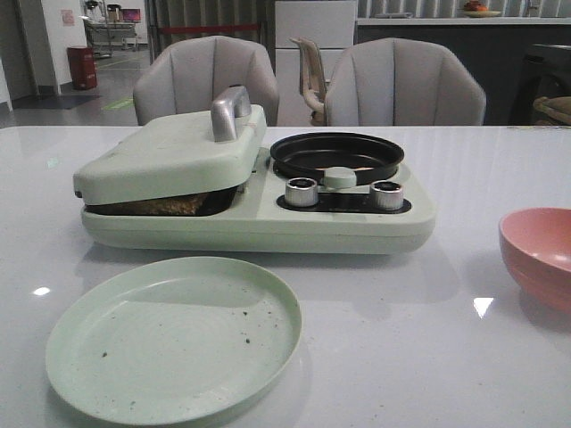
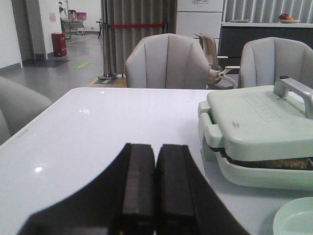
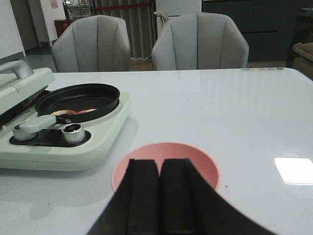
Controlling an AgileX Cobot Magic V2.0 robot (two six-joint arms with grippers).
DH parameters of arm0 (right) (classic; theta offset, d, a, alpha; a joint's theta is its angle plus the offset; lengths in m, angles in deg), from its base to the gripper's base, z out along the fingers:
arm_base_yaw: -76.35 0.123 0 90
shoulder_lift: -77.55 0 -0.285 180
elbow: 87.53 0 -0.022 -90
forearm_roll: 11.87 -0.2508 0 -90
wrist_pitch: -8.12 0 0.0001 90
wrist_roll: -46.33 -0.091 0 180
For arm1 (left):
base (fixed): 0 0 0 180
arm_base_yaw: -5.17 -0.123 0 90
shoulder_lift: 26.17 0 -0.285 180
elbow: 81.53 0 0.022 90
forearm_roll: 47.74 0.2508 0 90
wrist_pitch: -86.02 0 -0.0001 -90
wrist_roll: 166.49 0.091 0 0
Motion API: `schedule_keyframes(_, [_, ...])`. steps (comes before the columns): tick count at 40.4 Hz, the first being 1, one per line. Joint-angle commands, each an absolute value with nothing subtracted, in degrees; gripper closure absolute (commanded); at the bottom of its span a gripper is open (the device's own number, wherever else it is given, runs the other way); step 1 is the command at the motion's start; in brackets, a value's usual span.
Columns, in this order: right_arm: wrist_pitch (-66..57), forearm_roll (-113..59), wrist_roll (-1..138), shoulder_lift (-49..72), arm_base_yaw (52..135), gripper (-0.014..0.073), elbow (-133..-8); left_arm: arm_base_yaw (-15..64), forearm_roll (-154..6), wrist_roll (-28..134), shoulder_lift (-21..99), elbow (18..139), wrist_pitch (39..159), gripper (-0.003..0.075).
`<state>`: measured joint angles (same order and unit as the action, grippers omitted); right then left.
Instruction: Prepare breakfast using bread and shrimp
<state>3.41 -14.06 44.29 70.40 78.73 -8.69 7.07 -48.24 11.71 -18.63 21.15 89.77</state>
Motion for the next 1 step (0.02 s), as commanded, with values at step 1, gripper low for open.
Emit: schedule_keyframes(1, [9.0,-13.5,44.2,71.6,78.4,0.055,-9.7,7.2,-48.2,11.2,-19.8,20.8,84.6,0.0619])
